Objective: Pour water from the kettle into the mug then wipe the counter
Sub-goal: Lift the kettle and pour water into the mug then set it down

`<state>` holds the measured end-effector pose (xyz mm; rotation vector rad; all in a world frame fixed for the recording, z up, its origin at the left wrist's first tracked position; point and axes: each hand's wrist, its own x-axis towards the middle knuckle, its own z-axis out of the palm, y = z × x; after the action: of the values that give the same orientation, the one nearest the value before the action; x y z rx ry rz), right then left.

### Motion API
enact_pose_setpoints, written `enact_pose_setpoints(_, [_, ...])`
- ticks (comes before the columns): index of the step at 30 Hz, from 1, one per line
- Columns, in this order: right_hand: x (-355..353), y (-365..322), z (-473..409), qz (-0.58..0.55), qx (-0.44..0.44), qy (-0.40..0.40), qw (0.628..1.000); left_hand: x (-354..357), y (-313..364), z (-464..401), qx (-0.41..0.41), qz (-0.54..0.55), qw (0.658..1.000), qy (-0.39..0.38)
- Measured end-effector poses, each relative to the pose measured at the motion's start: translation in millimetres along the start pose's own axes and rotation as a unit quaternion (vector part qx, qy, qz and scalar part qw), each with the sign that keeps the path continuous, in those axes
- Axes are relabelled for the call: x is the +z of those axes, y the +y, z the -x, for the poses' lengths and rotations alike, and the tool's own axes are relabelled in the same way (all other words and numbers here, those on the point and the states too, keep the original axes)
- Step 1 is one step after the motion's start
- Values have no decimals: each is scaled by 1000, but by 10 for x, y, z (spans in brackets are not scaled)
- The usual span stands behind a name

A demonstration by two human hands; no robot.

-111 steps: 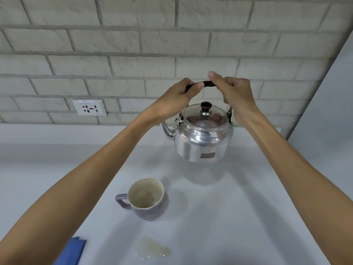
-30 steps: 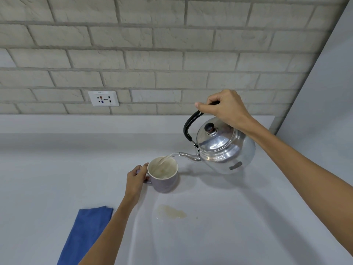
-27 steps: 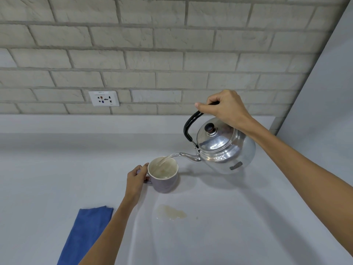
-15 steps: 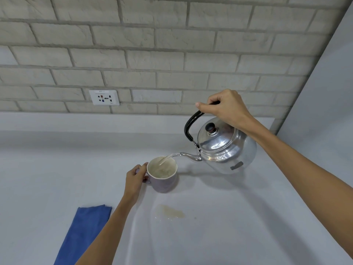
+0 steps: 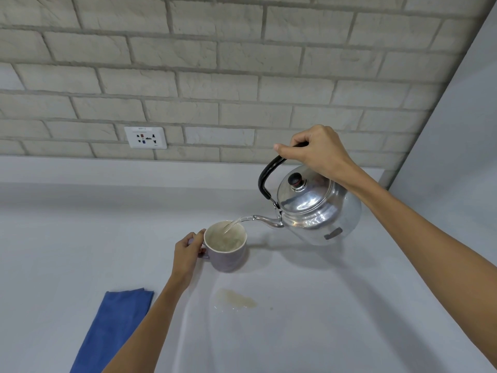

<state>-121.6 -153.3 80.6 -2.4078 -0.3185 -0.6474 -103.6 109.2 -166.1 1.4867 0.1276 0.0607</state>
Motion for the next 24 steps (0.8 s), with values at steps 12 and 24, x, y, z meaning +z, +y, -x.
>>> enact_pose_setpoints(12, [-99, -91, -54, 21, -7, 2, 1000, -4, 7, 7, -1, 0, 1000, -1])
enact_pose_setpoints(24, [-23, -15, -26, 13, -17, 6, 1000, -1, 30, 22, -9, -7, 1000, -5])
